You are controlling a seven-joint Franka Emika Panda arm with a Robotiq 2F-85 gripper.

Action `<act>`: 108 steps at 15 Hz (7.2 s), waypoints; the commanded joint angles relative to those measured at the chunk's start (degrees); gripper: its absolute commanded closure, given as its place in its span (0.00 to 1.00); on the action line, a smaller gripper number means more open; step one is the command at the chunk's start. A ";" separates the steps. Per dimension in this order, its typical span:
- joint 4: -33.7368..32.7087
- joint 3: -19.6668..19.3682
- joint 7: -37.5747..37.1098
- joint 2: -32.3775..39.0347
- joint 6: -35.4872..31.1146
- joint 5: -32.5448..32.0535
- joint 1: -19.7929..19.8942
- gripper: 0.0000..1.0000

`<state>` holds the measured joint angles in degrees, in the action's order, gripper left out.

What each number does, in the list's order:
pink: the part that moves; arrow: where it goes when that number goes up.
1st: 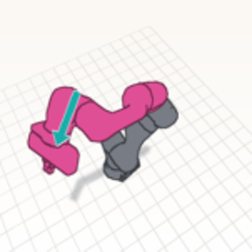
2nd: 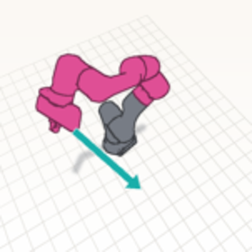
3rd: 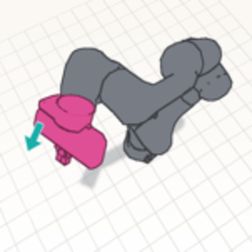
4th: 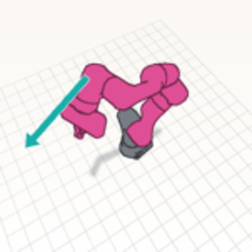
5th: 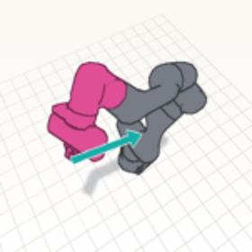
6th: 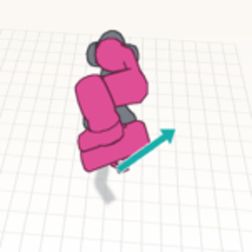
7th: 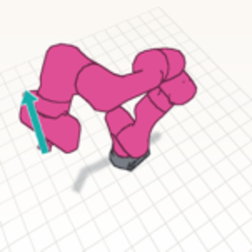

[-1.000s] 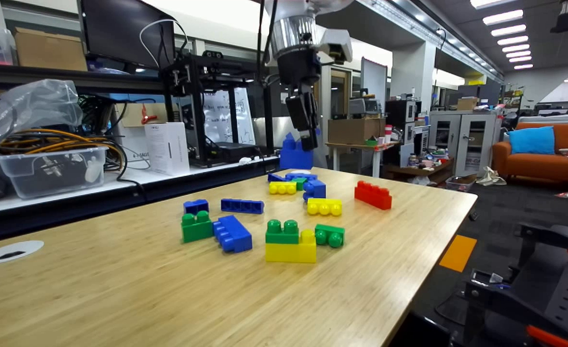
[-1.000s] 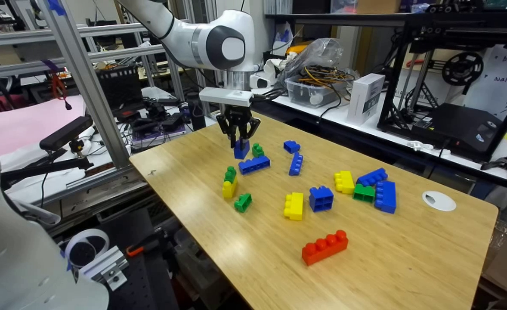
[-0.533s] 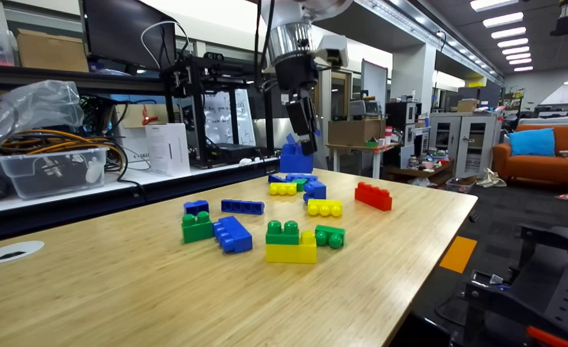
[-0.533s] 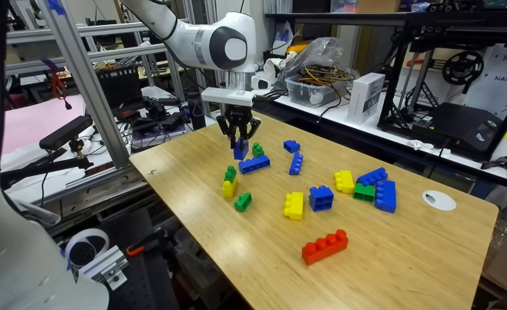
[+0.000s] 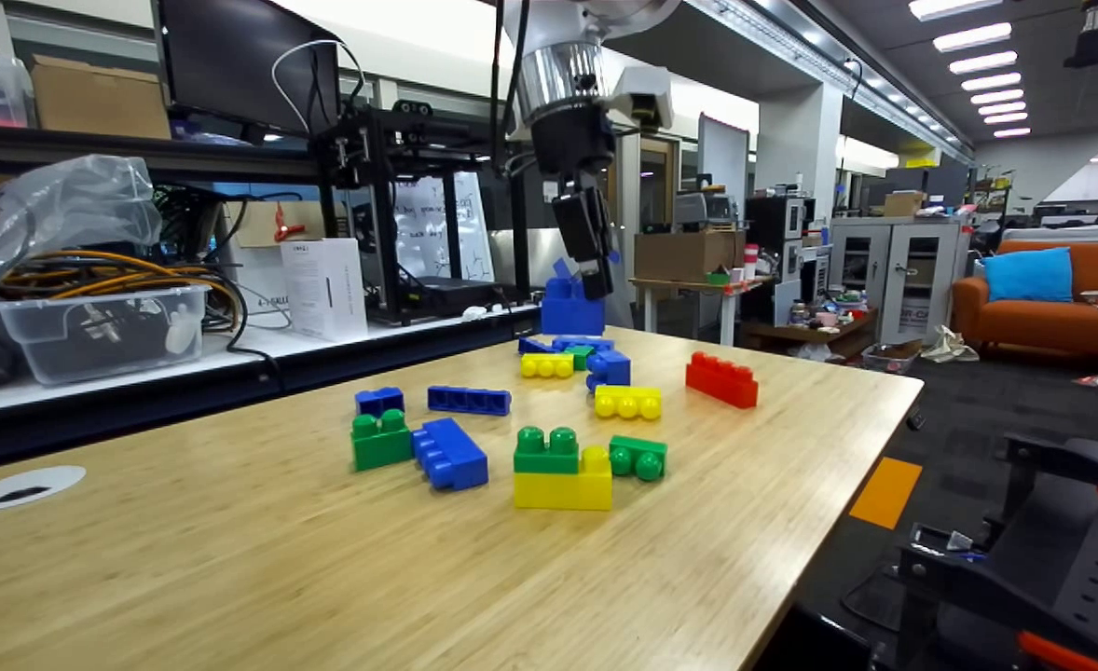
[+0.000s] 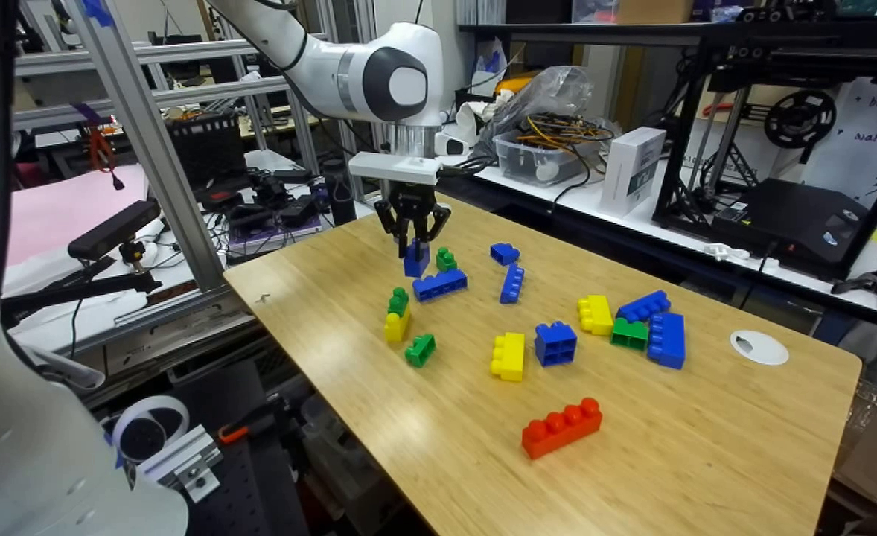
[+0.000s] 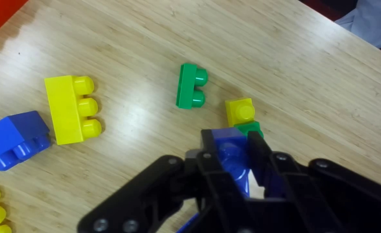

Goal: Put the blue block on the green and yellow tower

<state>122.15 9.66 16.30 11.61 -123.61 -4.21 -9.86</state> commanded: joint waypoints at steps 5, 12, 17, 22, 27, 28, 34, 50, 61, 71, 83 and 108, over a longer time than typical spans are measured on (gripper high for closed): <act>-3.17 1.43 1.02 3.63 1.00 -1.02 -0.61 0.93; -6.40 1.66 -0.42 9.02 0.78 -1.97 -1.87 0.93; -7.18 2.06 -0.28 10.12 1.48 -1.95 -2.58 0.93; -6.19 2.29 -0.18 10.00 1.39 -1.78 -2.74 0.93; -4.62 2.34 0.07 10.28 0.64 -1.36 -2.48 0.93; -4.53 2.37 0.07 10.52 0.70 -1.38 -2.52 0.93; -4.77 2.46 0.40 12.72 0.28 -1.58 -2.61 0.93; -7.06 2.39 0.12 14.71 0.95 -2.70 -3.34 0.93; -10.09 2.27 0.21 18.41 1.63 -3.50 -3.64 0.93; -10.27 2.03 -1.43 17.14 2.71 -7.04 -5.58 0.10; -6.51 3.22 0.35 10.54 -4.93 -5.43 -3.97 0.00; -2.92 4.67 6.82 15.29 -12.29 -0.50 -1.54 0.84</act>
<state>119.19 13.08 21.37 26.34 -135.52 -4.97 -12.82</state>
